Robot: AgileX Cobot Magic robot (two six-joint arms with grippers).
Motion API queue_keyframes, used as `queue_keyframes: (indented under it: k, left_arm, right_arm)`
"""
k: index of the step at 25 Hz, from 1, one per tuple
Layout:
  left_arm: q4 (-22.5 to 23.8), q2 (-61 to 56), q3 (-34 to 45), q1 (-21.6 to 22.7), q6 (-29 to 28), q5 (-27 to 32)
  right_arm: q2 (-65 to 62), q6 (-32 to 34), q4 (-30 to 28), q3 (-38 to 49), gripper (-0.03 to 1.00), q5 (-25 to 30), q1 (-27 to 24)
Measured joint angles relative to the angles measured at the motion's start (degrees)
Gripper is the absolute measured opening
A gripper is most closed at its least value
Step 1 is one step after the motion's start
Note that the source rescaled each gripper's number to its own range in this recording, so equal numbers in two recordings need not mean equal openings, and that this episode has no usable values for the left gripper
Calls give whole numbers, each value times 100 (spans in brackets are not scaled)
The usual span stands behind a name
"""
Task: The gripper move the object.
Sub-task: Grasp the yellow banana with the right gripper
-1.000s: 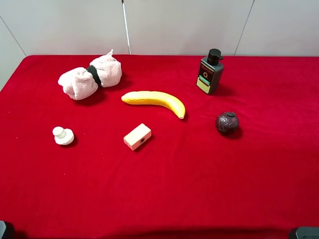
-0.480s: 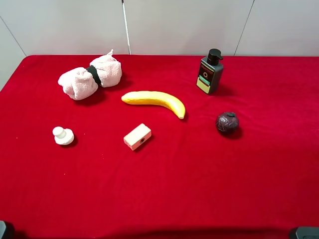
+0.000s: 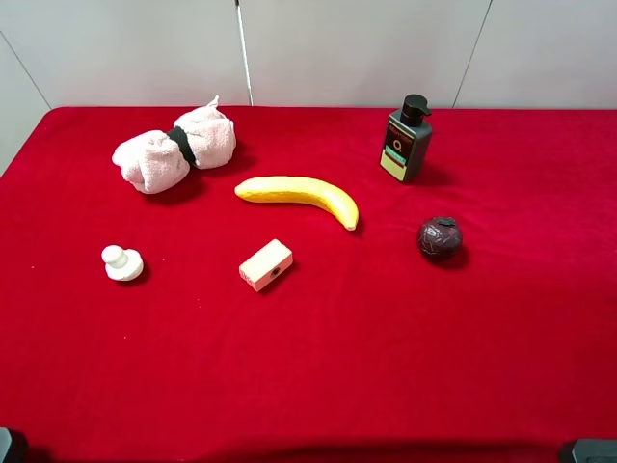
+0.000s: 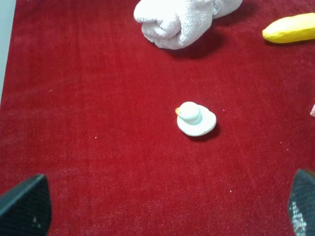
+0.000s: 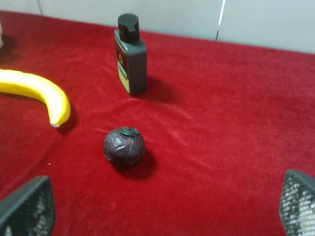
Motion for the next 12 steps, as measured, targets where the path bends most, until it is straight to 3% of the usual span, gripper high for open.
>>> queue_keyframes:
  k: [4,12]
  left_arm:
    - [0,0,0,0,0,0]
    - [0,0,0,0,0,0]
  right_arm:
    - [542,-148,222,-55,100,-370,0]
    - [1775,-1120,781,-89,100,-1000,0]
